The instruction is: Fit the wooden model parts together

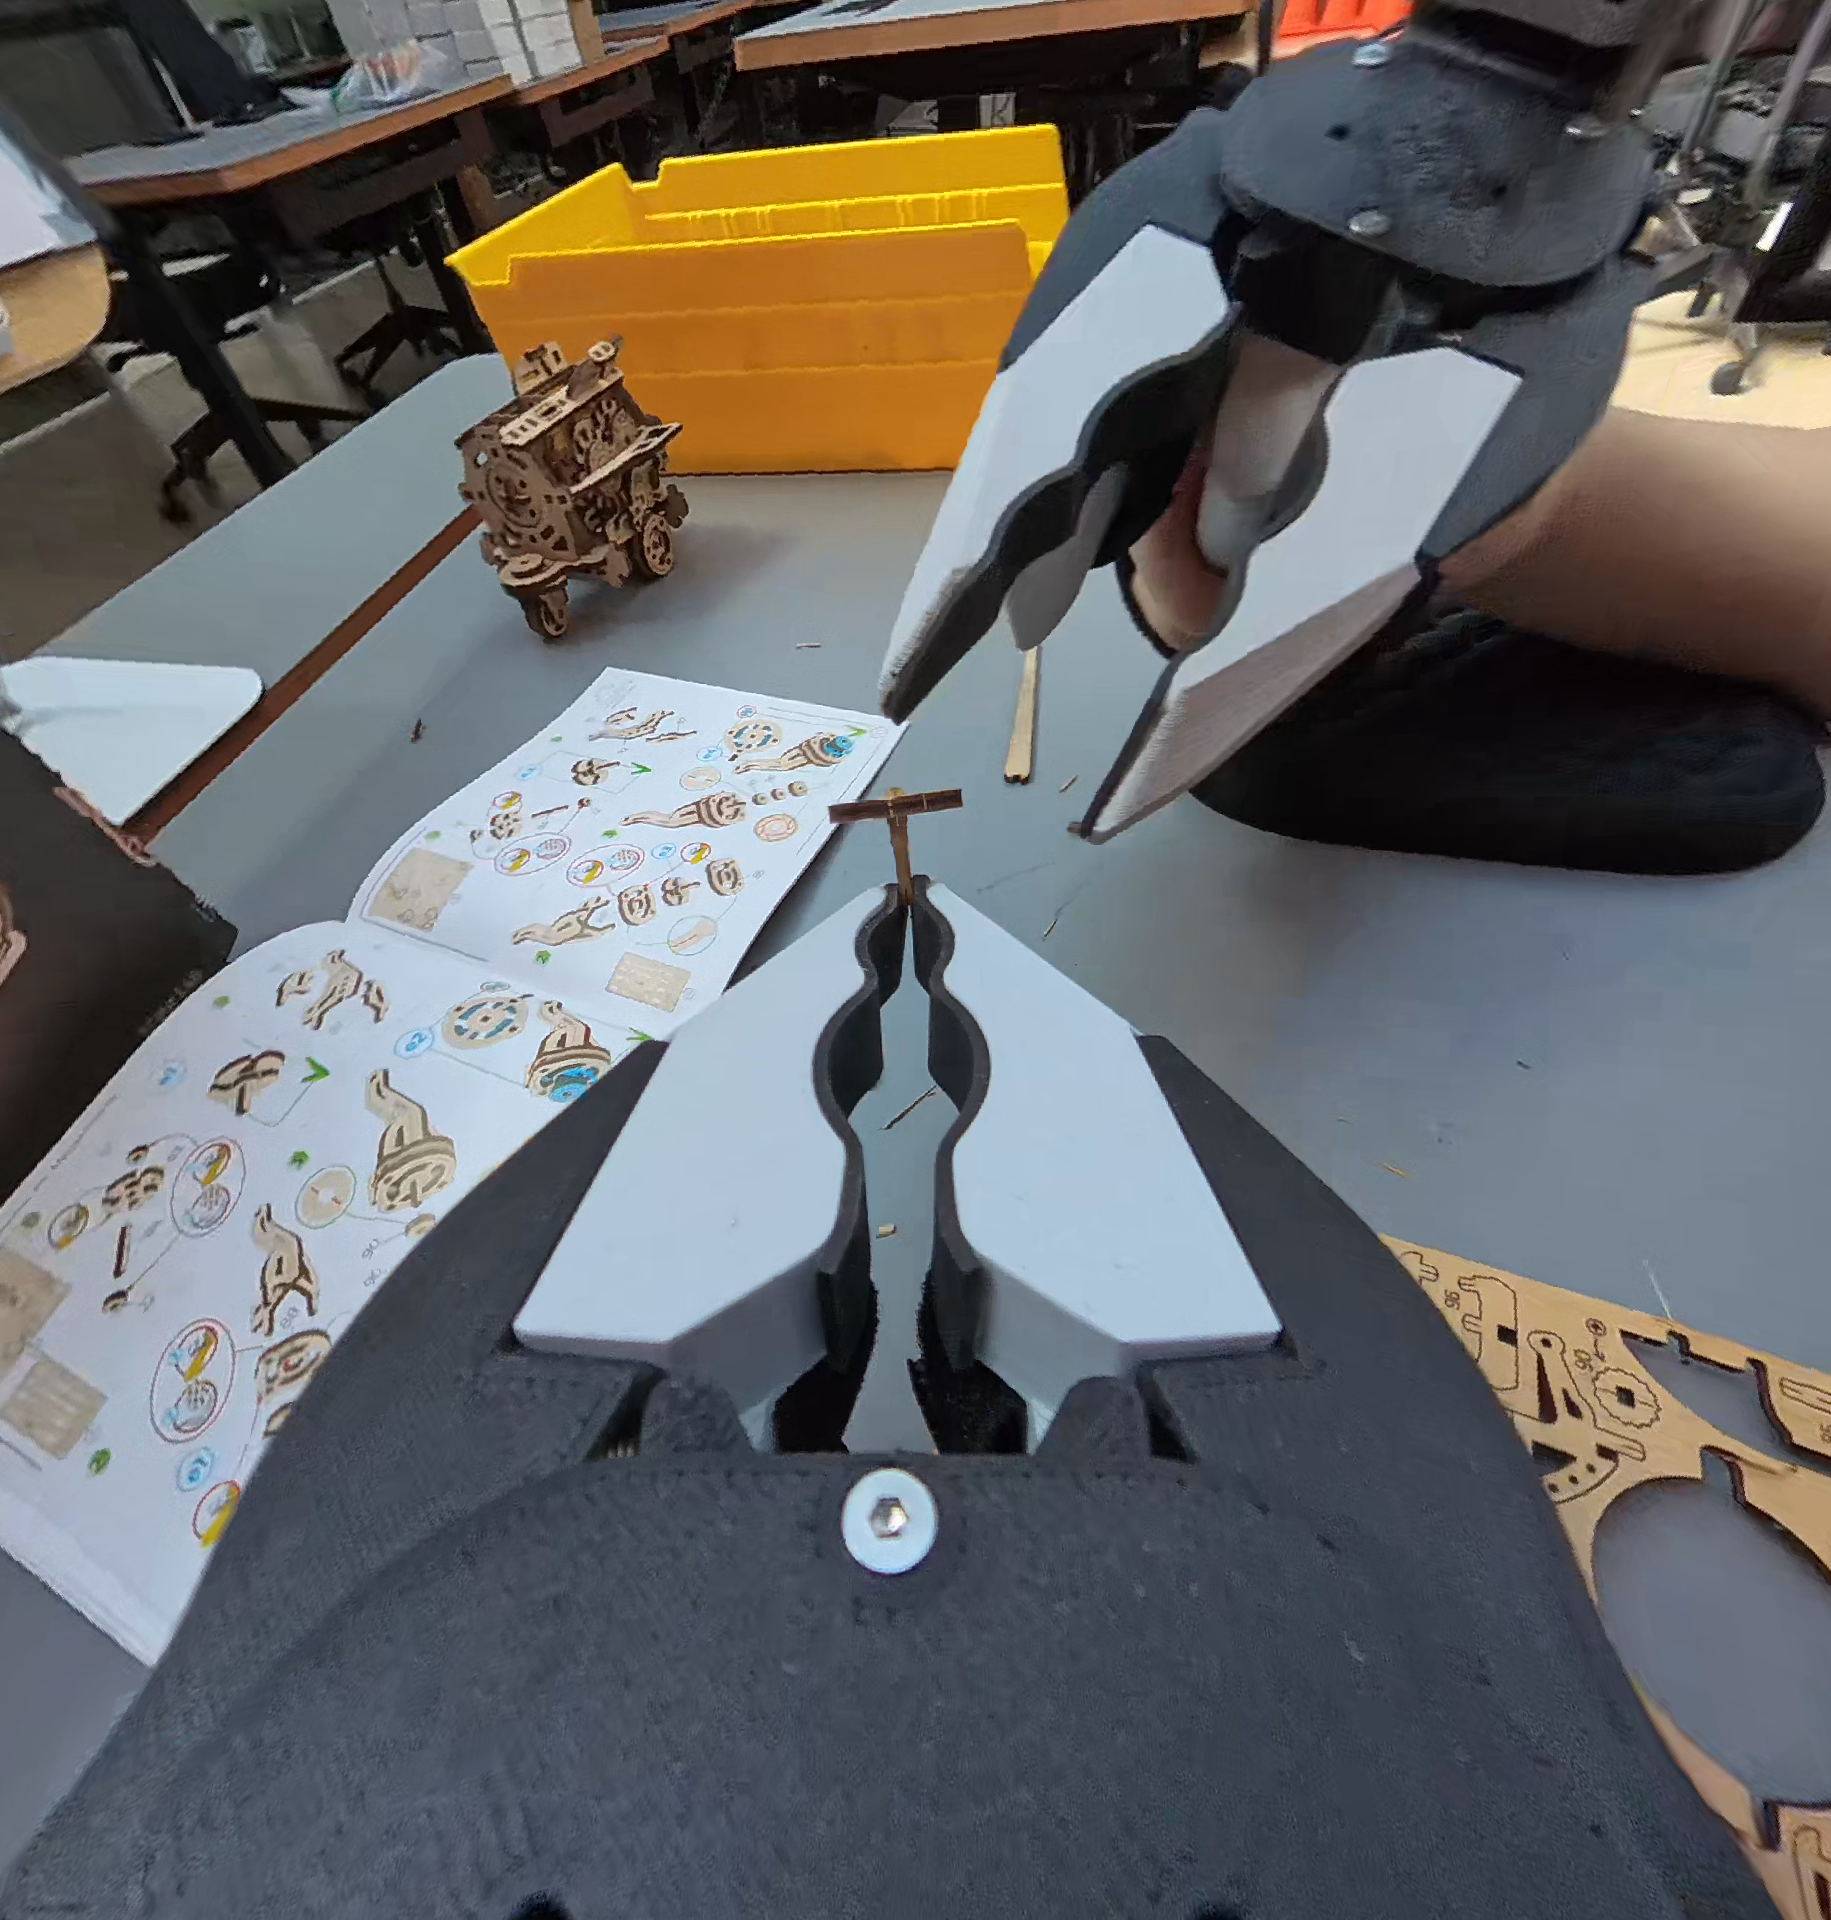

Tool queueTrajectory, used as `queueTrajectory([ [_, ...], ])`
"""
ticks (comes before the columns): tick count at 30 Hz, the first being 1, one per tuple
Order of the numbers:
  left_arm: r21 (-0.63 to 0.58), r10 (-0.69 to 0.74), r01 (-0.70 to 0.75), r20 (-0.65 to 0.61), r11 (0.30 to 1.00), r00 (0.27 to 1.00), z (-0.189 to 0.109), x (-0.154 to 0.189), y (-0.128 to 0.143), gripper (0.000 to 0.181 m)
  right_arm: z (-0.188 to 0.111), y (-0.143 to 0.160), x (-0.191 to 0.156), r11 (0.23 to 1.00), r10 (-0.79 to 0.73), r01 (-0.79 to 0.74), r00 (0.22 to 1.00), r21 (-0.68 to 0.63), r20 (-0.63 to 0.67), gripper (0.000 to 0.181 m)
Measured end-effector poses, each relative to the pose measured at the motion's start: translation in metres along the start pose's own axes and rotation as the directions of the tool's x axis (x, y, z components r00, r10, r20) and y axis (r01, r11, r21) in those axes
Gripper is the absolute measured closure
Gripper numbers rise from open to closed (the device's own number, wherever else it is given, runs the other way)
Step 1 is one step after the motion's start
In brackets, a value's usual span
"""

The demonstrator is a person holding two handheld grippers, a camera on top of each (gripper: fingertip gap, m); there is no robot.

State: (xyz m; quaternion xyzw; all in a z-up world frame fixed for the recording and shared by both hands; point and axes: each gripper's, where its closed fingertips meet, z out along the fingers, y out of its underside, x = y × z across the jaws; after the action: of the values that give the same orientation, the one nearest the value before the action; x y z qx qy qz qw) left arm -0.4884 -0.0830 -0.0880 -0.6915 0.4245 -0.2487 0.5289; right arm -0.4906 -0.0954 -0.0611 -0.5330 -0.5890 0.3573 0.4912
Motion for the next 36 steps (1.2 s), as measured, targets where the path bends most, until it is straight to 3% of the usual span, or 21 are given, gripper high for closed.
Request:
queueTrajectory([
  [3, 0.032, 0.123, -0.122, -0.046, 0.992, 0.991, -0.005, 0.012, -0.005, 0.181, -0.007, -0.002, -0.01, 0.998, 0.024, -0.032, 0.991, 0.063, 0.131, 0.144],
  [11, 0.028, 0.172, -0.17, -0.115, 0.985, 0.978, -0.004, 0.03, -0.004, 0.181, 0.0, -0.002, -0.027, 0.998, -0.015, 0.003, 0.985, 0.067, 0.172, 0.142],
  [20, 0.034, 0.181, -0.178, -0.145, 0.983, 0.973, -0.004, 0.036, -0.004, 0.181, -0.002, -0.001, -0.025, 0.996, 0.048, -0.06, 0.979, 0.059, 0.199, 0.162],
  [26, 0.039, 0.184, -0.18, -0.162, 0.983, 0.969, -0.005, 0.039, -0.004, 0.181, -0.003, -0.001, -0.027, 0.994, 0.079, -0.094, 0.971, 0.053, 0.227, 0.162],
  [28, 0.053, 0.183, -0.177, -0.161, 0.983, 0.97, -0.006, 0.04, -0.006, 0.176, -0.003, -0.002, -0.022, 0.989, 0.117, -0.133, 0.969, 0.058, 0.218, 0.163],
  [31, 0.039, 0.183, -0.179, -0.175, 0.983, 0.967, -0.013, 0.037, -0.002, 0.152, -0.005, 0.002, -0.008, 0.969, 0.226, -0.241, 0.952, 0.051, 0.207, 0.163],
  [36, 0.117, 0.137, -0.123, -0.112, 0.985, 0.984, -0.036, 0.007, -0.014, 0.154, -0.005, 0.02, 0.013, 0.91, 0.407, -0.414, 0.891, -0.012, 0.201, 0.163],
])
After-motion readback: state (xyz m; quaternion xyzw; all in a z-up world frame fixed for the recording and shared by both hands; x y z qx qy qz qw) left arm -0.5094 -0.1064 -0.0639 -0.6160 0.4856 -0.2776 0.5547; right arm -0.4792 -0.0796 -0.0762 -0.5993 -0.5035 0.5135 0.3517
